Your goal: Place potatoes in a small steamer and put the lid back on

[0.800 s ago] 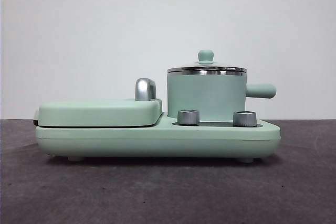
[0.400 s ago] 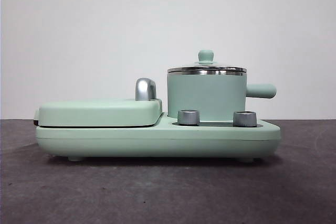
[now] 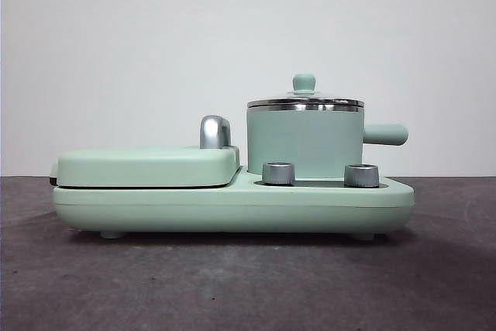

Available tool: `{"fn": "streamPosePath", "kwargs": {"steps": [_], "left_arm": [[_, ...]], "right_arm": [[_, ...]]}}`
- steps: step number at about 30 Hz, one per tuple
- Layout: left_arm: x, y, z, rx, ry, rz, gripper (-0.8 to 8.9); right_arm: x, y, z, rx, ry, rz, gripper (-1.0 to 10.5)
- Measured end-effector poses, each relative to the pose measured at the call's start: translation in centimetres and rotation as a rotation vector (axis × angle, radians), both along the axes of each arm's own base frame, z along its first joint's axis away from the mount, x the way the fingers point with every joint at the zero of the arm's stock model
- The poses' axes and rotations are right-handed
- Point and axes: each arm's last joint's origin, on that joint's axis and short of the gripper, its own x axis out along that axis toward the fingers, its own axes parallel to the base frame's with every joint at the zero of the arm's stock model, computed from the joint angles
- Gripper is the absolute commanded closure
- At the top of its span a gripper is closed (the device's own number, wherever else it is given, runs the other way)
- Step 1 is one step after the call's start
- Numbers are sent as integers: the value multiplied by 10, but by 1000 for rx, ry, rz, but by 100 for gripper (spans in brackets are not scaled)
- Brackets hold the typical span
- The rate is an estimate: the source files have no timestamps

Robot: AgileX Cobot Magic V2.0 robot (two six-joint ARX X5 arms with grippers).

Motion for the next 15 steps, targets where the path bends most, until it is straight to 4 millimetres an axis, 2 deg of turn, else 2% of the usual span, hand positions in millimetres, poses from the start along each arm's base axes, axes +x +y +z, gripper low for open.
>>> {"fn": "streamPosePath", "kwargs": {"steps": [6, 15], "left_arm": [[0, 0, 0, 0, 0, 0, 806], [0, 0, 0, 0, 0, 0, 806]], "right_arm": [[0, 0, -14, -65, 91, 7, 934], [0, 0, -14, -135, 83, 12, 934]]}}
